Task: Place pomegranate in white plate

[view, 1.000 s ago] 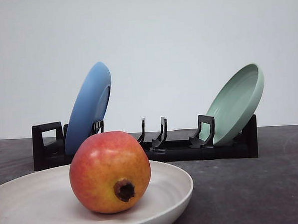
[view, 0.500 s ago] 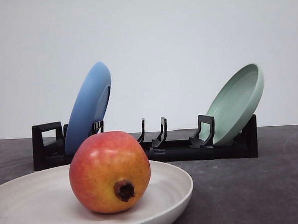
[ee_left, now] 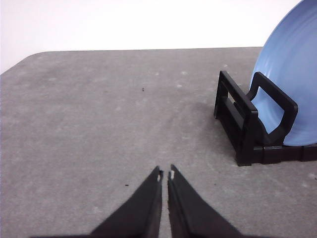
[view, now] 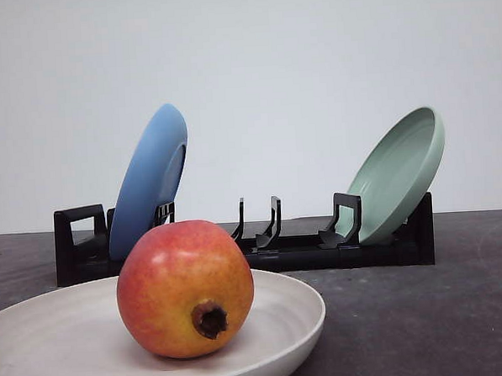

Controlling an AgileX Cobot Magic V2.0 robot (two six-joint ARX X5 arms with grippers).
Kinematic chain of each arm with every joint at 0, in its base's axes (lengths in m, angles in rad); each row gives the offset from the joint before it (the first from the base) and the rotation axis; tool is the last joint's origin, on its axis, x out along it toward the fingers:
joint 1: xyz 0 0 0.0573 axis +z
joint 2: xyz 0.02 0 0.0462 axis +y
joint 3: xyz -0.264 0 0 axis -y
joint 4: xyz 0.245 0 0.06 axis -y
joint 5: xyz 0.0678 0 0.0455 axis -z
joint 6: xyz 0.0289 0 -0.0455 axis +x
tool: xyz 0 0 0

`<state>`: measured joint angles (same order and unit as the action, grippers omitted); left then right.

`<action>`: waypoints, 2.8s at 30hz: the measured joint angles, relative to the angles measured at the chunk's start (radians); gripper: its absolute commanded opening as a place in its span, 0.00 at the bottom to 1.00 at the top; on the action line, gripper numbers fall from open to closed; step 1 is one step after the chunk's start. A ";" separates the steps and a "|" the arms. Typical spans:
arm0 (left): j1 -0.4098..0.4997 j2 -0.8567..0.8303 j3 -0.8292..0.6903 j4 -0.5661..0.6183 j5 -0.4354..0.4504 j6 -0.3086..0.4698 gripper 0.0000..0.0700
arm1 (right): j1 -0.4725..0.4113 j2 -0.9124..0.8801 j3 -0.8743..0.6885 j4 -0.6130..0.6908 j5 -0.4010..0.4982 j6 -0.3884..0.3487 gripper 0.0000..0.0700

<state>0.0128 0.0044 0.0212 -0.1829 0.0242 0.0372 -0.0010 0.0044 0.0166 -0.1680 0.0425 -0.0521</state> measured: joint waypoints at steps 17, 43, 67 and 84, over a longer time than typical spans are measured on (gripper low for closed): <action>0.000 0.000 0.000 0.000 0.000 0.000 0.00 | 0.000 0.000 0.000 0.000 0.000 0.000 0.00; 0.000 0.000 0.000 0.000 0.000 0.000 0.00 | 0.000 0.000 0.000 0.000 0.000 0.000 0.00; 0.000 0.000 0.000 0.000 0.000 0.000 0.00 | 0.000 0.000 0.000 0.000 0.000 0.000 0.00; 0.000 0.000 0.000 0.000 0.000 0.000 0.00 | 0.000 0.000 0.000 0.000 0.000 0.000 0.00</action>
<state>0.0128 0.0044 0.0212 -0.1829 0.0242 0.0376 -0.0010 0.0044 0.0166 -0.1680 0.0425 -0.0521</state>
